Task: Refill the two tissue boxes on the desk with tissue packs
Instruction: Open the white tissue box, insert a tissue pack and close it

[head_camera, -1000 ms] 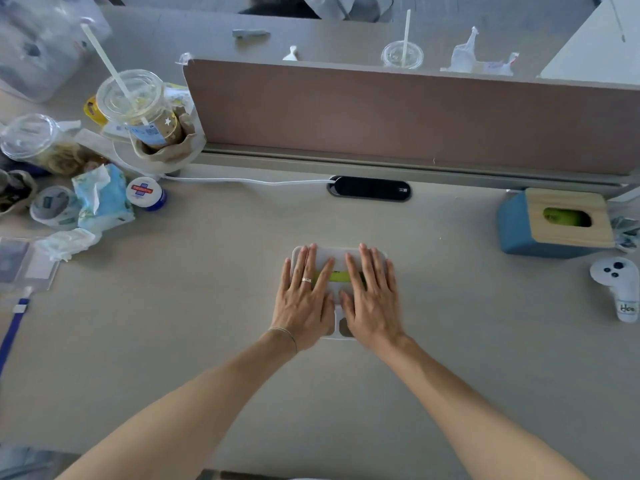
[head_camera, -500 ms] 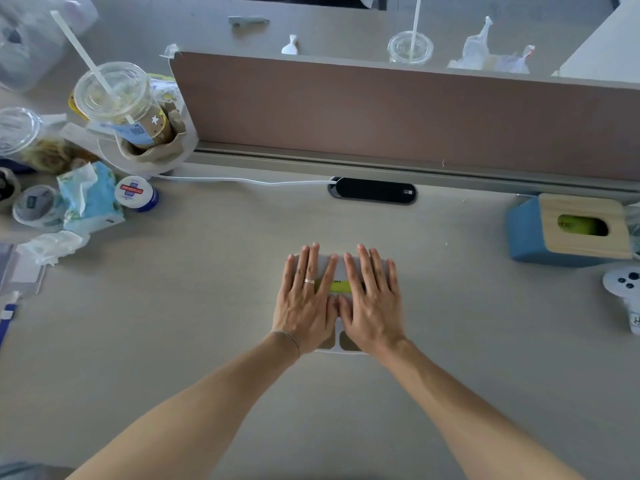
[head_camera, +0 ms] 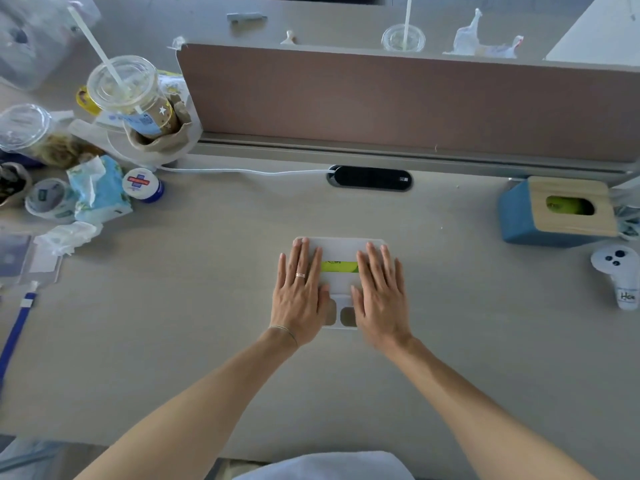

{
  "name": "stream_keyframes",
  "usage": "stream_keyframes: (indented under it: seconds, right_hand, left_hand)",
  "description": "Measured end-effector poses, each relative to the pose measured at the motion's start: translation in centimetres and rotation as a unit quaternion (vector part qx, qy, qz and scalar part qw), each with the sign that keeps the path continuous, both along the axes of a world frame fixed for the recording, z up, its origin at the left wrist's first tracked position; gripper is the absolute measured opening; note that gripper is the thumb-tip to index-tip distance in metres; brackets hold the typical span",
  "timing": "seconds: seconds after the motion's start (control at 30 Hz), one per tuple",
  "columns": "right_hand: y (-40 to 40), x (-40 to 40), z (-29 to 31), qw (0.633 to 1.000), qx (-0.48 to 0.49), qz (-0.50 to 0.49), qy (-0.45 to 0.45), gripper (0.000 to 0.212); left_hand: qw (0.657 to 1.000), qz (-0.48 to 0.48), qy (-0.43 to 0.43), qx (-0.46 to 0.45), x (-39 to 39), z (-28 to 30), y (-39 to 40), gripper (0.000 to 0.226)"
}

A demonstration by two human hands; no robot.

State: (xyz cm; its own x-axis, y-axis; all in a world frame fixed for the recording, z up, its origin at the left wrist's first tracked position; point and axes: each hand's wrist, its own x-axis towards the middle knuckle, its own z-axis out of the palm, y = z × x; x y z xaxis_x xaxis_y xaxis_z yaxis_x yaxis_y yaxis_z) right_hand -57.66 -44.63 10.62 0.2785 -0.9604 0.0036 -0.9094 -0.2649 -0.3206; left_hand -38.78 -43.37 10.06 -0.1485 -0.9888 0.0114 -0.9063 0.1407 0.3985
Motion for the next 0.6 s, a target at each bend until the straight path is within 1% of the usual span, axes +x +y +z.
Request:
stream_keyframes:
  seconds: [0.1,0.3,0.37,0.5,0.6]
  right_hand:
    - [0.3,0.1,-0.7,1.0,0.004,-0.001,-0.002,0.061]
    - [0.4,0.3,-1.2,1.0,-0.007,-0.004,-0.021,0.063]
    - [0.4,0.3,-1.1,1.0,-0.001,-0.006,-0.019,0.063]
    - [-0.1,0.4,0.0,1.0,0.021,-0.018,-0.001,0.062]
    - [-1.9,-0.2,0.4,0.999,0.029,-0.022,0.009,0.058]
  left_hand:
    - [1.0,-0.006,-0.012,-0.004,-0.1,-0.4,0.4,0.063]
    - [1.0,-0.004,-0.007,-0.018,-0.3,-1.1,0.1,0.062]
    - [1.0,-0.003,-0.008,-0.007,-0.4,-1.0,0.2,0.063]
    - [0.998,0.01,-0.05,0.023,-0.5,0.5,-0.4,0.064]
    - [0.999,-0.009,-0.044,0.018,0.7,0.7,-1.8,0.06]
